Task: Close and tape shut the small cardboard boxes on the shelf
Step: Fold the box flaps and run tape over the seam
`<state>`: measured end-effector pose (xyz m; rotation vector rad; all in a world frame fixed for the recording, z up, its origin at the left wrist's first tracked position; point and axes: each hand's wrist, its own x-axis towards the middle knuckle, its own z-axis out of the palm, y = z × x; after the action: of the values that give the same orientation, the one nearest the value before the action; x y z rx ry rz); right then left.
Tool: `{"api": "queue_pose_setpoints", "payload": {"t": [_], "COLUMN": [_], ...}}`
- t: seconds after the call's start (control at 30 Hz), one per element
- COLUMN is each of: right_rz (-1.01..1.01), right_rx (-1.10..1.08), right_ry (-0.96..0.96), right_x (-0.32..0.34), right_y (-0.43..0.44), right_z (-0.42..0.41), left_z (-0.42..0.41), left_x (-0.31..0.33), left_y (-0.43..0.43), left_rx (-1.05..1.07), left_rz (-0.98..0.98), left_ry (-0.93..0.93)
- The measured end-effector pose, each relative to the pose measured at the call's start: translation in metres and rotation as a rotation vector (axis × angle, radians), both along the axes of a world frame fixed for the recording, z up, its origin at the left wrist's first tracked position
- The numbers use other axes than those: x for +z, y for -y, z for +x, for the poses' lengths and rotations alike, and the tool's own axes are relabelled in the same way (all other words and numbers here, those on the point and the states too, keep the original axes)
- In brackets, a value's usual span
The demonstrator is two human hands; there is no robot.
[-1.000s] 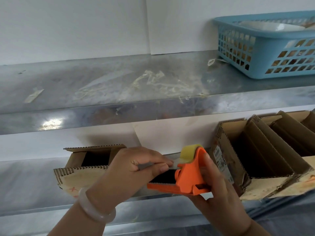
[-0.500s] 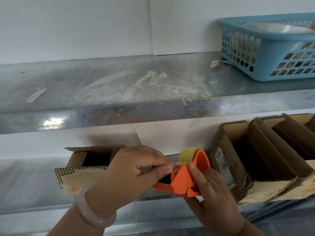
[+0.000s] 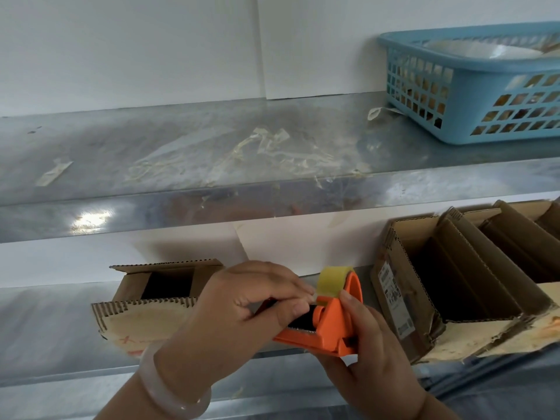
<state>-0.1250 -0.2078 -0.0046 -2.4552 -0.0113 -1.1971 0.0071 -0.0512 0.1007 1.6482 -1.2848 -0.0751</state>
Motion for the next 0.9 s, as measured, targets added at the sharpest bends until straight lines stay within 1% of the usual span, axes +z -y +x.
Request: {"api": "queue_pose_setpoints", "payload": {"t": [0.1,0.27,0.47,0.6,0.9], "right_rz": [0.008,-0.015,-0.032,-0.021,-0.05], "right_rx": [0.014,0.037,0.013,0.019,-0.031], "right_ry": [0.037,0.113,0.123,0.119,0.004], "right_x": [0.001,0.004,0.006,0.005,0.002], "right_y": [0.001,0.006,0.008,0.005,-0.003], "right_z": [0.0,0.003,0.005,0.006,0.007], "left_z": [-0.001,-0.003,-0.002,-0.001,0.003], "left_x": [0.003,0.002,0.009,0.015,0.019], "left_y": [-0.001,-0.003,0.0,0.002,0.004], "left_rx": [-0.025,-0.049,-0.074,-0.07,-0.007], "left_rz": [0.002,-0.051,-0.07,-0.064,0.047], "left_ry": [-0.019,-0.08,0.119,0.209,0.193]}}
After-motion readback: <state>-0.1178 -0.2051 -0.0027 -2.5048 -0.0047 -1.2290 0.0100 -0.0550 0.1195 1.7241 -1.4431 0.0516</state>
